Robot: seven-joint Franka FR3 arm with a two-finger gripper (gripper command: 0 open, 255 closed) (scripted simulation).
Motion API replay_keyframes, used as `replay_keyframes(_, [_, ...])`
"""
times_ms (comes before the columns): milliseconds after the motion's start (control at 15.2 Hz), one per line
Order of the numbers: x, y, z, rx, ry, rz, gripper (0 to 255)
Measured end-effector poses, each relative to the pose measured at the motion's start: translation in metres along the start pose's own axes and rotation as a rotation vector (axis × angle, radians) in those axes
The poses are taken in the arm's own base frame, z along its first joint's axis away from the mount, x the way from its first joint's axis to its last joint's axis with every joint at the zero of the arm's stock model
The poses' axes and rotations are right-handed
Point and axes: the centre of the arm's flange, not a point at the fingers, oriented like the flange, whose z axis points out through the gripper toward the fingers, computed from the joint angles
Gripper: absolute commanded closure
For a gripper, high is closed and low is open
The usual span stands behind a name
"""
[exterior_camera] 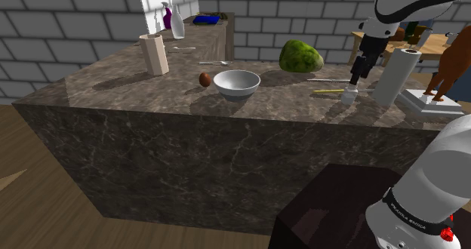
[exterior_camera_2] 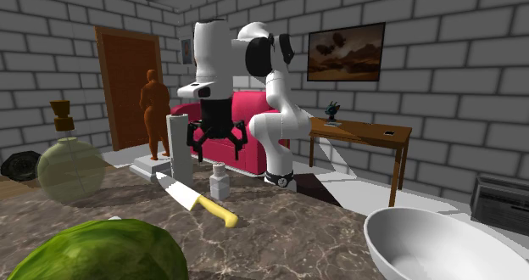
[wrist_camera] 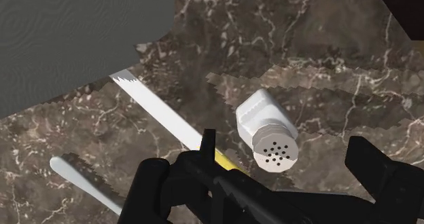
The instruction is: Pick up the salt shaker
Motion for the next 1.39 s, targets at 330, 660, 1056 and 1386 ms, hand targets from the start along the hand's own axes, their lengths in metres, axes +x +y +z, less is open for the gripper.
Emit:
replay_keyframes(330, [0.000,0.001,0.013,0.000,0.001,0.000,255])
replay_keyframes(660, [0.000,0.001,0.013,0.000,0.001,0.000,255])
replay_keyframes(1056, [-0.001,0.000,0.004,0.000,0.001,0.000,255])
replay_keyframes(1386, [-0.001,0.000,-0.024,0.000,0.001,0.000,255])
